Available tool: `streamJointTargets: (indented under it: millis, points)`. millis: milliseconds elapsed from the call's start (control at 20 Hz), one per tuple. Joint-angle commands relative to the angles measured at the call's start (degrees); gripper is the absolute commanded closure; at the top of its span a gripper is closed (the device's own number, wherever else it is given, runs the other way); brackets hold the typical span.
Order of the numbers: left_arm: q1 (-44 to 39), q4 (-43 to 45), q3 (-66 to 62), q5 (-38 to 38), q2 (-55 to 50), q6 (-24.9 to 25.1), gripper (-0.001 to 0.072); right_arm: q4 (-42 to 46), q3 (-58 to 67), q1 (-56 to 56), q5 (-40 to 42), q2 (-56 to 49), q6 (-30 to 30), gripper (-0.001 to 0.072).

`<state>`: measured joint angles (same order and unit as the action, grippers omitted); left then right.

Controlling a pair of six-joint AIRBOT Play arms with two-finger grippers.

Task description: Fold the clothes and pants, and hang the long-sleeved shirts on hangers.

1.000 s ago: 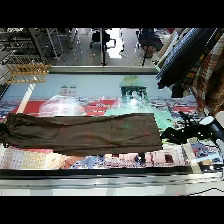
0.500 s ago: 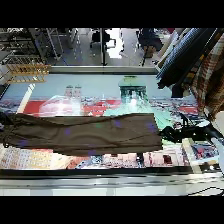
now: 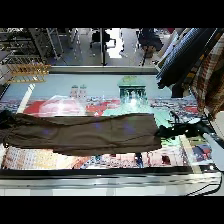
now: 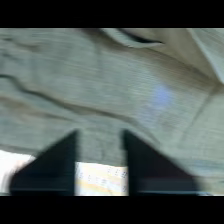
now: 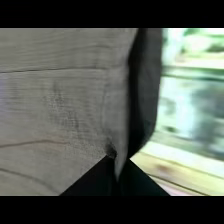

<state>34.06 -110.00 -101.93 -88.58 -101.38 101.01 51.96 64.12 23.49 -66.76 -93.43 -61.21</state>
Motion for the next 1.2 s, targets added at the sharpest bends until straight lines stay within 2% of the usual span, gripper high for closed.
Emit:
streamJointTargets:
  millis: [0,50,150,450,650,750,850,950,1000,1050,1100,1150]
  points:
    - [-4.9,-3.2,2.3,-3.3,0.0,1.5,0.0638,23.9,6.2,0.9,0.4,7.8,-15.3,0.0696]
    - [-7.0,-3.3,4.1,-3.9,0.0,2.0,0.0655,30.1,7.7,1.0,0.2,10.1,-17.8,0.0696]
    - [-11.8,-3.3,8.6,-3.4,0.0,4.3,0.0663,32.2,10.6,1.3,-1.5,12.8,-17.5,0.0697]
    - [-21.7,-3.2,16.7,2.3,0.0,6.6,0.0663,22.0,12.4,-6.0,-4.9,13.3,-15.5,0.0697]
    - [-21.8,-3.2,16.6,2.0,0.4,6.4,0.0663,13.9,12.4,-25.0,-5.3,13.4,-15.2,0.0697]
    - [-21.2,-3.2,16.6,2.0,0.9,5.9,0.0666,14.3,12.4,-39.2,1.0,12.6,-18.4,0.0697]
    - [-20.7,-3.2,16.6,1.9,1.4,5.7,0.0694,14.3,12.4,-52.1,11.3,9.3,-22.1,0.0697]
    - [-20.3,-3.2,16.6,1.6,1.9,5.7,0.0694,13.9,12.7,-61.2,21.1,3.5,-23.8,0.0696]
    - [-20.3,-3.2,16.6,1.4,1.9,5.7,0.0694,13.4,14.0,-63.7,23.3,0.3,-23.8,0.0693]
    - [-20.4,-3.2,16.6,1.4,1.9,5.8,0.0694,12.6,16.8,-65.2,23.8,-2.8,-23.8,0.0666]
    - [-20.4,-3.2,16.7,1.4,1.9,5.7,0.0694,12.7,19.9,-65.5,23.1,-4.7,-23.8,0.0511]
    - [-20.4,-3.2,16.7,1.3,1.9,5.8,0.0694,13.7,22.8,-64.5,21.4,-5.2,-23.8,0.031]
